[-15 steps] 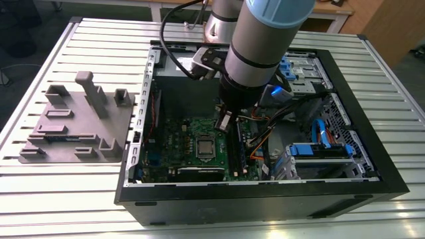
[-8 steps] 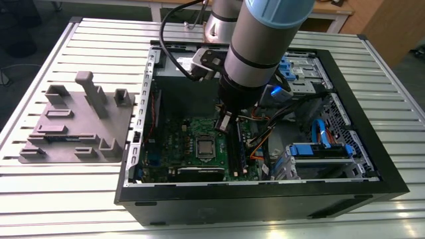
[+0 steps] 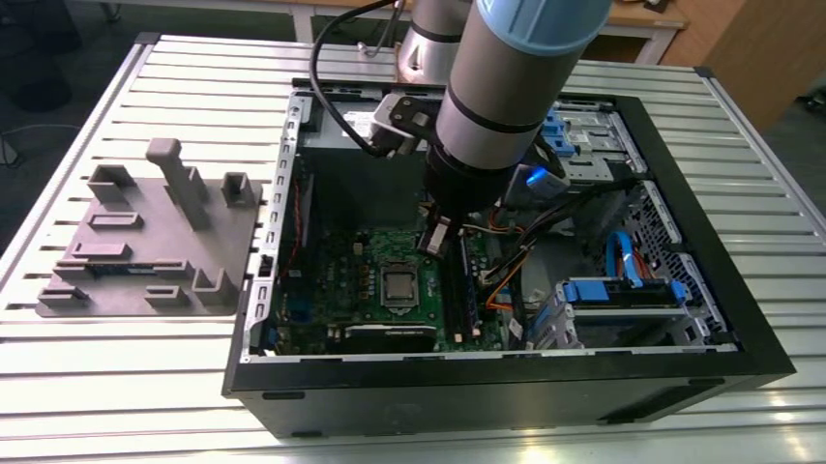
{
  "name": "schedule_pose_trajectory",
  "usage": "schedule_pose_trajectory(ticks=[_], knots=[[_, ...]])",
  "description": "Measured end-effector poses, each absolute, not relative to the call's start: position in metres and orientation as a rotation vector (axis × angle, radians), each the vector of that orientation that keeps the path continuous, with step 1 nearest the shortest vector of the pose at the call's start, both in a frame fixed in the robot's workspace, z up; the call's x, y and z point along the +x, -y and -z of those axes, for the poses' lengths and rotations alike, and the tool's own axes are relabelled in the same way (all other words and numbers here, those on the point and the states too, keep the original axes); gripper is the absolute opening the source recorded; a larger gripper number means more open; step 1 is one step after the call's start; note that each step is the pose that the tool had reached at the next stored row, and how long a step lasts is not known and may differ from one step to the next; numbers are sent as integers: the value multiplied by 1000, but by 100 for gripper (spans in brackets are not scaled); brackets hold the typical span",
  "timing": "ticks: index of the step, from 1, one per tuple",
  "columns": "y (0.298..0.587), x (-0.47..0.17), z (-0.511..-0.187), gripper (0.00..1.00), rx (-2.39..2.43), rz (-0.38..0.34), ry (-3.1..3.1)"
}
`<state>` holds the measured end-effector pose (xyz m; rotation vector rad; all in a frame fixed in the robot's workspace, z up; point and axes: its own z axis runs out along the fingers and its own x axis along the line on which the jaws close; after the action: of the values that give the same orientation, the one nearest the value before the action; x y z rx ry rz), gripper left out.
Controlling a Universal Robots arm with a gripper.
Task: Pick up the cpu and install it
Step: 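Install the first cpu locking lever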
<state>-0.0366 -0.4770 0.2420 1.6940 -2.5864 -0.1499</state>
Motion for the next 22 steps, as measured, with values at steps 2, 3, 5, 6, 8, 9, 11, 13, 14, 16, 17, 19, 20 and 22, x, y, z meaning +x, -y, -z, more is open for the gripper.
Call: schedule_pose_trajectory(ticks=[2, 3, 5, 6, 8, 9, 11, 13, 14, 16, 17, 19, 20, 22], knots=[[477, -37, -242, 10, 1697, 150, 2584], [477, -37, -241, 10, 1709, 150, 2576], [477, -37, -240, 10, 1751, 148, 2546], [477, -37, -240, 10, 1770, 148, 2532], [477, -37, -239, 10, 1806, 148, 2505], [477, -37, -239, 10, 1823, 148, 2492], [477, -37, -238, 10, 1853, 147, 2469], [478, -37, -238, 10, 1871, 146, 2454], [479, -37, -237, 10, 1876, 146, 2450], [479, -37, -234, 10, 1879, 146, 2448], [479, -37, -234, 10, 1880, 145, 2449], [480, -37, -233, 10, 1883, 141, 2450], [481, -37, -232, 10, 1887, 139, 2449], [483, -38, -232, 10, 1896, 138, 2443]])
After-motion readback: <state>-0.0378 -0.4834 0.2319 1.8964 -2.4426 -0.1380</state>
